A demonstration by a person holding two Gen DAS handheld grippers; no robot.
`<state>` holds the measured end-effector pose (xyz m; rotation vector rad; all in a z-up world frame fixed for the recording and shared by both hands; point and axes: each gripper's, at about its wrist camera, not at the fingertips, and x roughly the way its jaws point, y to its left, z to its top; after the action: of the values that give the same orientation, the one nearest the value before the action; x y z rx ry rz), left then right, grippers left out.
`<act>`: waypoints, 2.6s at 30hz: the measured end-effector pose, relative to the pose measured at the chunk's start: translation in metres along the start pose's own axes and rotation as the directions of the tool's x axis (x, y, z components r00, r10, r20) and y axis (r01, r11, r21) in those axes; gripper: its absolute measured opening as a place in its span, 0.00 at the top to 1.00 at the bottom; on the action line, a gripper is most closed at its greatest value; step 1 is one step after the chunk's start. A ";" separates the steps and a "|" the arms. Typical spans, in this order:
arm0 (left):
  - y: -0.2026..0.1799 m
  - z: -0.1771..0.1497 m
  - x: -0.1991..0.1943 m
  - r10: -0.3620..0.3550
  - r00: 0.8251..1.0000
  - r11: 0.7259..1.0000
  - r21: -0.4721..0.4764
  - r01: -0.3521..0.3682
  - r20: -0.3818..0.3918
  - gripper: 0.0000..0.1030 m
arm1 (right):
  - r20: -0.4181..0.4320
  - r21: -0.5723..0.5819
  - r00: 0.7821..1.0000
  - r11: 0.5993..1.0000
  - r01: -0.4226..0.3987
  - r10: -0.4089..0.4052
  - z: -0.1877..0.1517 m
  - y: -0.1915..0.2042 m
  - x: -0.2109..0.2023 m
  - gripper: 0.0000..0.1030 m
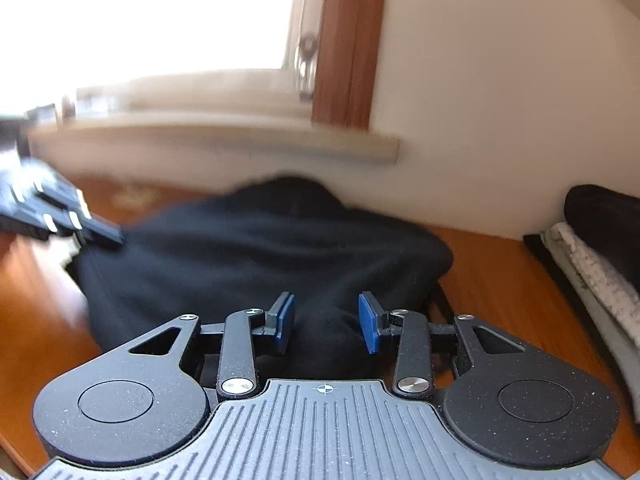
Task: Fold clothes
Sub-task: 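Close the left tool on the pants edge and smooth it flat, then grasp the end of the black pants with the left tool and lift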
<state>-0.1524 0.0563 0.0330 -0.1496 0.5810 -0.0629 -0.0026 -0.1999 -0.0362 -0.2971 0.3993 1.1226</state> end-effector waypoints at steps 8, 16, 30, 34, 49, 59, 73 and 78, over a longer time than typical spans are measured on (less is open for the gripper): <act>-0.004 -0.013 -0.001 0.029 1.000 0.999 0.015 -0.029 0.009 0.99 | -0.029 -0.018 0.997 0.998 -0.068 0.067 -0.040 0.036 -0.018 0.77; -0.006 -0.016 -0.005 0.047 0.999 0.999 0.002 -0.047 0.024 0.99 | -0.034 -0.146 0.999 0.989 0.013 -0.019 -0.045 0.056 -0.015 0.78; -0.020 0.019 -0.015 -0.028 0.997 1.000 -0.006 0.028 0.073 0.93 | -0.102 -0.226 0.930 0.918 0.325 -0.354 -0.029 -0.037 -0.009 0.77; -0.021 0.036 0.012 -0.019 0.995 0.999 0.036 0.016 0.094 0.89 | -0.005 -0.131 0.938 0.930 0.344 -0.347 -0.015 -0.047 -0.025 0.77; 0.039 0.078 0.130 0.094 0.995 0.992 0.087 -0.095 0.013 0.84 | 0.015 0.034 0.987 0.987 0.160 -0.160 -0.057 -0.067 -0.018 0.72; 0.060 0.072 0.139 0.059 0.998 0.997 0.053 -0.058 -0.014 0.84 | 0.138 0.134 0.969 0.974 0.185 -0.203 -0.055 -0.067 -0.046 0.71; 0.064 0.074 0.140 0.038 0.999 0.999 0.026 -0.038 -0.018 0.84 | 0.116 0.158 0.974 0.972 0.176 -0.195 -0.048 -0.022 -0.035 0.69; 0.066 0.074 0.140 0.029 0.999 0.999 0.022 -0.029 -0.019 0.84 | 0.122 0.117 0.988 0.990 0.081 -0.096 -0.034 0.040 -0.026 0.69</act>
<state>0.0060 0.1162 0.0079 -0.1195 0.6012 -0.0423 -0.0541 -0.2191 -0.0564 -0.1424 0.3315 1.0219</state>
